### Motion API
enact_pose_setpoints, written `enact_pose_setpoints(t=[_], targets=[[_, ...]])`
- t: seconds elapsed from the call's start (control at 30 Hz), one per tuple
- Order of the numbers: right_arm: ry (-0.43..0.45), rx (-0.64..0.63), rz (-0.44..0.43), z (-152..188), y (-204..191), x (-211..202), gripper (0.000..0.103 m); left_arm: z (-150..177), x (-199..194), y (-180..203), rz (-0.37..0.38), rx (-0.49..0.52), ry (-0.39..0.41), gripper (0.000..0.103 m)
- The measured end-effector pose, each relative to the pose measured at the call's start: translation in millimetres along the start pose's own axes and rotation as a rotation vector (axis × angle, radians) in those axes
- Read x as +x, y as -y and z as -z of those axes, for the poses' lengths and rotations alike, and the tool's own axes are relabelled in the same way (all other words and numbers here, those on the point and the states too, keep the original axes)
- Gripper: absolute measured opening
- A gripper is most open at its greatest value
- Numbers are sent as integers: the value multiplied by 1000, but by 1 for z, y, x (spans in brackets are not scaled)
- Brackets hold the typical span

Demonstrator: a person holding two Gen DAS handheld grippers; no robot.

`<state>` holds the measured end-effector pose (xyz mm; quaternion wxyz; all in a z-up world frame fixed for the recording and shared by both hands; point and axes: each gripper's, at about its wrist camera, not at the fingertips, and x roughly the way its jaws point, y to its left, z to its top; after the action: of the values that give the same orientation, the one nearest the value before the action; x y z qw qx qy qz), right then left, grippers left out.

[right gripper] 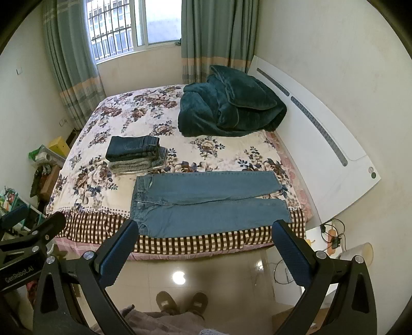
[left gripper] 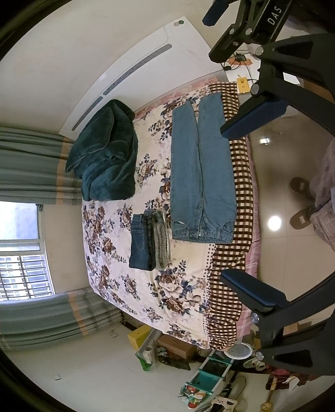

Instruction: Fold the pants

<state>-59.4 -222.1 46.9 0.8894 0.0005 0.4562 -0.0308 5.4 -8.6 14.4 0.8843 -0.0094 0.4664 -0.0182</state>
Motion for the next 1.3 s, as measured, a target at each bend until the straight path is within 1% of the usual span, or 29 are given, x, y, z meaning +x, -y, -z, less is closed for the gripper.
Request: enact_pose_setpoints(t=[0.3,0.47,0.6,0.73,0.8,0.87,0.93,1.03,1.13,1.2,1.23,1.3], targets=[[-13,-6,-2,16,-6,3,103,8,0,-5,8,-5,-1,103],[-24,6,5,14,-7,13,103,14,5,-10,14,-3,-2,103],[-33,45,45,13,-7,33,103,7,20,-19,-20,-6,30,103],[-55,101,85,6,-5,68,103,-6,55,-32,-44,-30,35,103],[-61,130,87,2,0,92,103,-15,70,-39,-45,-38,36,103],[-68,151,82,-4,5,122,103,-23,93,-43,-62,-56,28,103],[-99,167,100,-14,14,159,103,-32,117,-44,-76,-80,15,103],[-142,196,107,-29,34,221,103,-46,163,-41,-105,-112,-36,103],[-179,213,114,-48,54,289,103,-60,217,-36,-144,-149,-100,103],[-210,223,110,-64,73,346,103,-72,261,-31,-180,-189,-148,103],[-234,232,112,-72,84,376,103,-77,277,-30,-189,-206,-170,103],[-292,258,94,-89,109,447,103,-89,320,-25,-226,-265,-227,103]])
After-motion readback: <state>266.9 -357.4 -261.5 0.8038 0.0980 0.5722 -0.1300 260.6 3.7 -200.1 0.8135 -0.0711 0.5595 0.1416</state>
